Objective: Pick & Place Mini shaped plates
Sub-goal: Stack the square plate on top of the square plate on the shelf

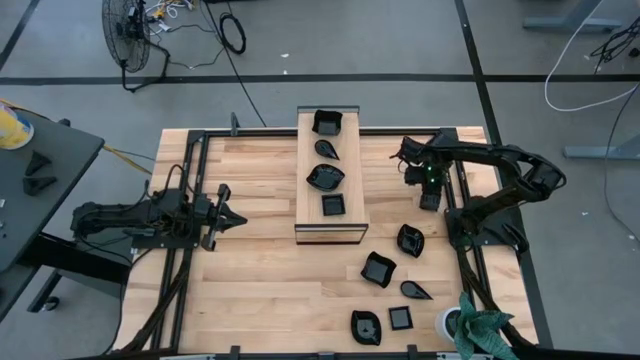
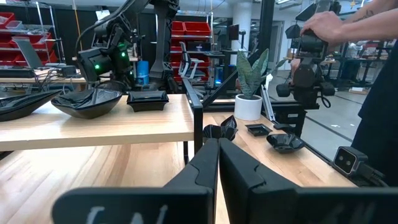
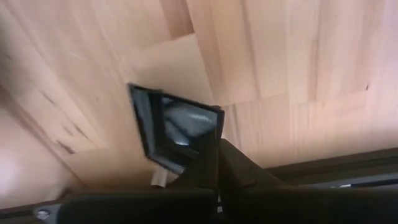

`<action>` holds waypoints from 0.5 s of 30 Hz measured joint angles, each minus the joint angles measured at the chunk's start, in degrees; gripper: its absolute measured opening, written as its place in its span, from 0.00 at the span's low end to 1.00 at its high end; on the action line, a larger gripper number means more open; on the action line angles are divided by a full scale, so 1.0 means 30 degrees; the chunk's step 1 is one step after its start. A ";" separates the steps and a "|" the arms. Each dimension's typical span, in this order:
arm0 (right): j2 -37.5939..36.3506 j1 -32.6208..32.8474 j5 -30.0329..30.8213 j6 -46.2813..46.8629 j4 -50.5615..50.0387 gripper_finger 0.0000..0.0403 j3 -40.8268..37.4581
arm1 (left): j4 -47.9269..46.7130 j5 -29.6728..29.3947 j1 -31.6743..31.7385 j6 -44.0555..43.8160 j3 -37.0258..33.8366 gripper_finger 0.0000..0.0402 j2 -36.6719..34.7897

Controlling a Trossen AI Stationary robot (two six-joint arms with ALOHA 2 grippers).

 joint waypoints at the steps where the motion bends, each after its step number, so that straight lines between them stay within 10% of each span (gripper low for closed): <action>1: 0.0000 -0.0002 -0.0158 0.0002 -0.0117 0.00 0.0183 | 0.0000 0.0000 0.0001 -0.0001 -0.0003 0.05 0.0000; 15: -0.0007 0.0003 -0.0819 0.0184 -0.1568 0.00 0.2908 | 0.0000 0.0000 -0.0006 0.0003 0.0000 0.05 0.0000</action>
